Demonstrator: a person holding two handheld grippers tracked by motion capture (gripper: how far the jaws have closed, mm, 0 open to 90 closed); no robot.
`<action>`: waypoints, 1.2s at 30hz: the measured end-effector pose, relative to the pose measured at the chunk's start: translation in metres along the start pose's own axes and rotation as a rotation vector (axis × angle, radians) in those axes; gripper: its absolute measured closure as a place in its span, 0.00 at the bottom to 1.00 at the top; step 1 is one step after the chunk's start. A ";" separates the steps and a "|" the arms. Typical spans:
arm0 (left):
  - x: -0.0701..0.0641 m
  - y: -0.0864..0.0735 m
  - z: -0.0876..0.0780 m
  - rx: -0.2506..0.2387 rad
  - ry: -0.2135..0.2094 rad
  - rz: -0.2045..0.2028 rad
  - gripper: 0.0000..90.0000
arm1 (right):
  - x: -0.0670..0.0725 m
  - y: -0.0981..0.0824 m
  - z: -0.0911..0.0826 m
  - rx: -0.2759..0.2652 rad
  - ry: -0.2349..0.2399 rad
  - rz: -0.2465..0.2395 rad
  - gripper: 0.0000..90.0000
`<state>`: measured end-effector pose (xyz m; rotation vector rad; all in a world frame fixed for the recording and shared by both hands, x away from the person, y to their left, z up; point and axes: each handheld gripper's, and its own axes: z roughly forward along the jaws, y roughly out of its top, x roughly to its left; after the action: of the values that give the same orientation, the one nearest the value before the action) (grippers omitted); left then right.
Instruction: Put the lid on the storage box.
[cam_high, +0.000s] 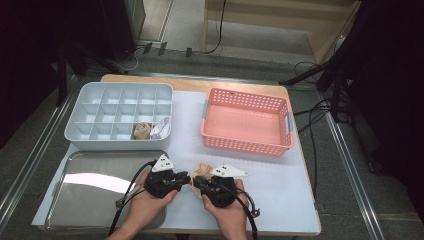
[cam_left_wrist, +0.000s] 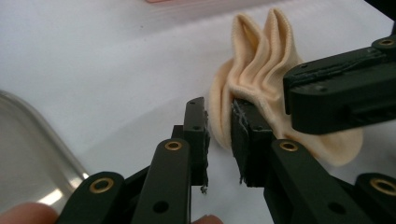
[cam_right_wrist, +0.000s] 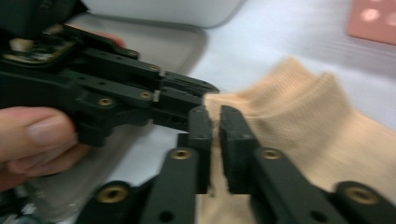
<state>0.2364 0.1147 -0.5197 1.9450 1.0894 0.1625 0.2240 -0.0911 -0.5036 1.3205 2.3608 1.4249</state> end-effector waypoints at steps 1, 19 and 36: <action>0.001 0.000 -0.001 -0.003 0.004 0.000 0.85 | -0.001 0.000 -0.001 -0.005 0.023 0.009 0.84; 0.008 0.001 -0.012 -0.017 -0.044 -0.020 0.93 | -0.036 -0.028 -0.045 -0.032 -0.169 0.123 0.92; -0.017 0.007 -0.008 -0.049 -0.037 0.105 0.84 | -0.018 -0.027 -0.007 0.022 -0.182 -0.002 0.89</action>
<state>0.2272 0.1054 -0.5050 1.9544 0.9514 0.2080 0.2145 -0.1135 -0.5261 1.3885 2.2658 1.2236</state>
